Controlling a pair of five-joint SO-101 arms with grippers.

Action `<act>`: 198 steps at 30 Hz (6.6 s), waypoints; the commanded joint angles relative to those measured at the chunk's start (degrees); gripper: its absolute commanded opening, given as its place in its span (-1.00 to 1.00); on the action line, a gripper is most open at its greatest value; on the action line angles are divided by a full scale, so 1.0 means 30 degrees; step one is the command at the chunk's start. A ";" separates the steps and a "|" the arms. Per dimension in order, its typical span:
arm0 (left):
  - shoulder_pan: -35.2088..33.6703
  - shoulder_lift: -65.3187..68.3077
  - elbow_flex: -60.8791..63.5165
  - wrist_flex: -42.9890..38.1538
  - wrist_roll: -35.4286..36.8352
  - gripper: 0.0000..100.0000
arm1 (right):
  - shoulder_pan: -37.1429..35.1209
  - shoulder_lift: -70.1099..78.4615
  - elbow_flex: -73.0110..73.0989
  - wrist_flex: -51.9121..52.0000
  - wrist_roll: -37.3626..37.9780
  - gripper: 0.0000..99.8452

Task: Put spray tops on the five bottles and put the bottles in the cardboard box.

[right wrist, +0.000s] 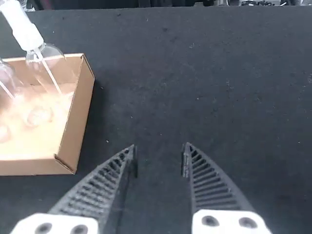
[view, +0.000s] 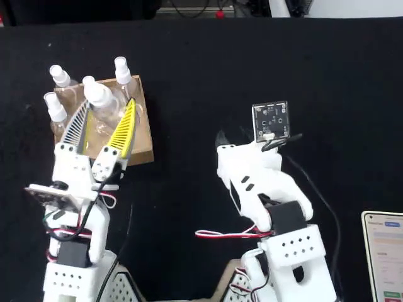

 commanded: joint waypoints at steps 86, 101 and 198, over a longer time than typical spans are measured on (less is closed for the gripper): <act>-0.0513 3.9179 -0.4586 -2.9802 -0.0088 -0.66 | 0.2198 -0.0366 0.2916 -0.3692 -0.0234 -0.72; -0.0542 4.1377 -0.4996 -3.1033 -0.0088 -0.65 | 0.2198 -0.0366 0.2886 -0.3692 -0.0234 -0.71; -0.2359 3.2322 0.3238 -3.2469 -0.0791 -0.32 | 0.2198 -0.0366 0.2974 -0.3692 -0.0234 -0.71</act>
